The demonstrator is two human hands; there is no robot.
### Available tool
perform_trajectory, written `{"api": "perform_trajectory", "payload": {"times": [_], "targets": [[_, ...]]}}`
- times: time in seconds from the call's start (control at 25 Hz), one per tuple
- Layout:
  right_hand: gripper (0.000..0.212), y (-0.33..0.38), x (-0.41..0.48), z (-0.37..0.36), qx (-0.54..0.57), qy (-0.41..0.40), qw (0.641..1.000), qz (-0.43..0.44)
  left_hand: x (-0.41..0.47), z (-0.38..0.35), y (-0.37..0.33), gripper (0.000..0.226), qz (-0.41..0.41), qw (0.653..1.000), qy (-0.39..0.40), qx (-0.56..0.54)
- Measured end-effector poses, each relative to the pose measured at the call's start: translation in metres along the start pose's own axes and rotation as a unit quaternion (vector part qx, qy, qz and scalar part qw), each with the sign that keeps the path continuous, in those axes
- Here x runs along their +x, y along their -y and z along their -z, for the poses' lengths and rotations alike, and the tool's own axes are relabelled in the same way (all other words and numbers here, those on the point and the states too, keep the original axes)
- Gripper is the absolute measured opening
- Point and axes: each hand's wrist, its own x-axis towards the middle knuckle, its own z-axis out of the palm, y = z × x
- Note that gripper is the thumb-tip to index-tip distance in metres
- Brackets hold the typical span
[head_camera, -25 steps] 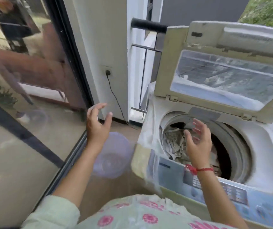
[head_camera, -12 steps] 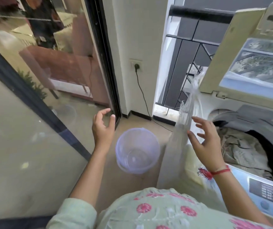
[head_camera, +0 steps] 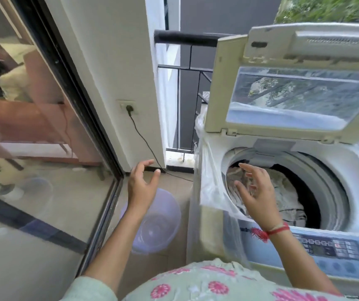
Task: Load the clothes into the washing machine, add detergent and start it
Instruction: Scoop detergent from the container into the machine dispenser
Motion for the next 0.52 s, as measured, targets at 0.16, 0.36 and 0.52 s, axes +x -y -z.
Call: {"api": "perform_trajectory", "payload": {"times": [0.16,0.36,0.52], "targets": [[0.038,-0.037,0.014,0.043,-0.017,-0.031,0.999,-0.035,0.002,-0.079,-0.046,0.037,-0.066,0.99,0.114,0.055],[0.037,-0.075,0.019,0.071,0.022,-0.013,0.995,-0.099,0.009,-0.159,-0.052,0.074,-0.098,0.936,0.241,0.237],[0.033,-0.101,0.024,0.087,0.04,0.038,0.988,-0.146,0.018,-0.178,-0.048,0.076,-0.107,0.852,0.308,0.41]]}}
